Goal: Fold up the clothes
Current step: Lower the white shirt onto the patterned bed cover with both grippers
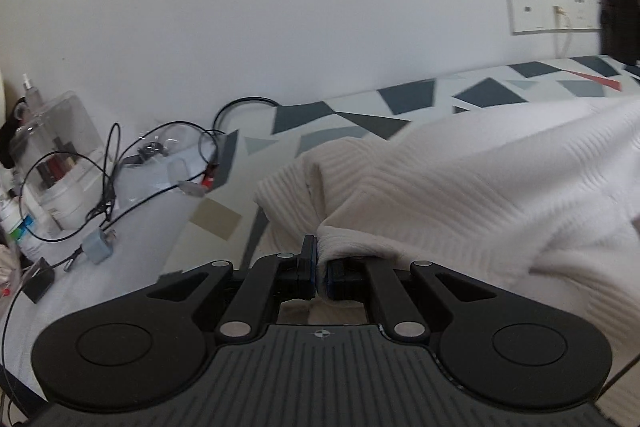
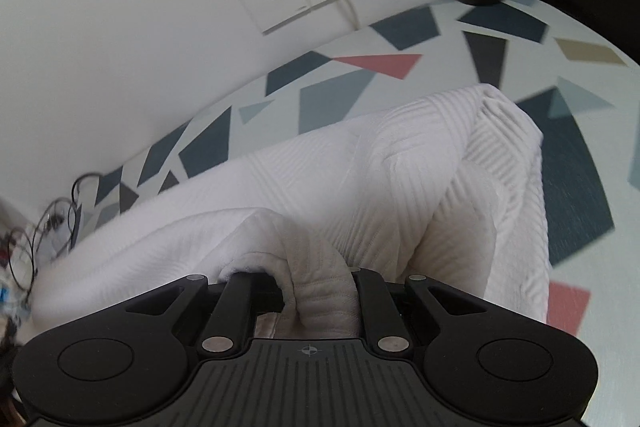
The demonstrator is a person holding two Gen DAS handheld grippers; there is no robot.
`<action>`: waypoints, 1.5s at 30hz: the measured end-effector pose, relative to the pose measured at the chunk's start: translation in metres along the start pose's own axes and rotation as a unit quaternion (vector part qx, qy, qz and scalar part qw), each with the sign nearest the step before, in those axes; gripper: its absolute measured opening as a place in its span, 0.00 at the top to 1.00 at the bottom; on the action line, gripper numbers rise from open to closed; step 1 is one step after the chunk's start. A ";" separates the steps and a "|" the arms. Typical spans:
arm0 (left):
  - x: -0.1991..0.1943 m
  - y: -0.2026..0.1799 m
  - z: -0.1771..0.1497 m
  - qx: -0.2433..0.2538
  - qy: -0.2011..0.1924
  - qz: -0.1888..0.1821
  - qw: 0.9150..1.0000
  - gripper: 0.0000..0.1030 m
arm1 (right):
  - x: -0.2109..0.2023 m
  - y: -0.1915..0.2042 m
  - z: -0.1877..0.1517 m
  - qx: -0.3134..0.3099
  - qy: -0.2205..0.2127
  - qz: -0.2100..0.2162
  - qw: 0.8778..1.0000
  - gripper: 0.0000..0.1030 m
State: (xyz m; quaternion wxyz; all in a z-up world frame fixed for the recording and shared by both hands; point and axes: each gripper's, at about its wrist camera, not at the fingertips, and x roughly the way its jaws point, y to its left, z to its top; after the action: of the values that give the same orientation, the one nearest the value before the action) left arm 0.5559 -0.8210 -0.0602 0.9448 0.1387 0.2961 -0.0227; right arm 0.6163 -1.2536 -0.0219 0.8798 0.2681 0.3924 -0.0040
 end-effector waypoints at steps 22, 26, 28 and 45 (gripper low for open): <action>-0.079 0.039 0.011 -0.052 -0.094 -0.118 0.987 0.95 | -0.123 0.056 0.004 -0.088 -0.094 -0.001 0.992 0.88; -0.085 0.055 0.045 -0.074 -0.109 -0.117 0.984 0.95 | -0.127 0.061 0.028 -0.088 -0.123 0.007 0.988 0.88; -0.092 0.064 0.063 -0.082 -0.101 -0.129 0.983 0.95 | -0.130 0.062 0.042 -0.084 -0.141 0.013 0.986 0.89; 0.158 0.012 0.213 -0.111 -0.021 -0.039 0.993 0.75 | 0.088 0.018 0.198 0.071 -0.142 0.004 0.987 0.67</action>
State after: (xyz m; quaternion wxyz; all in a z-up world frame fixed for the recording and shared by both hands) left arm 0.8050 -0.8625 0.0211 0.9587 0.0208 0.2820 -0.0297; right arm 0.8176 -1.3146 0.0336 0.9052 0.3285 0.2613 -0.0662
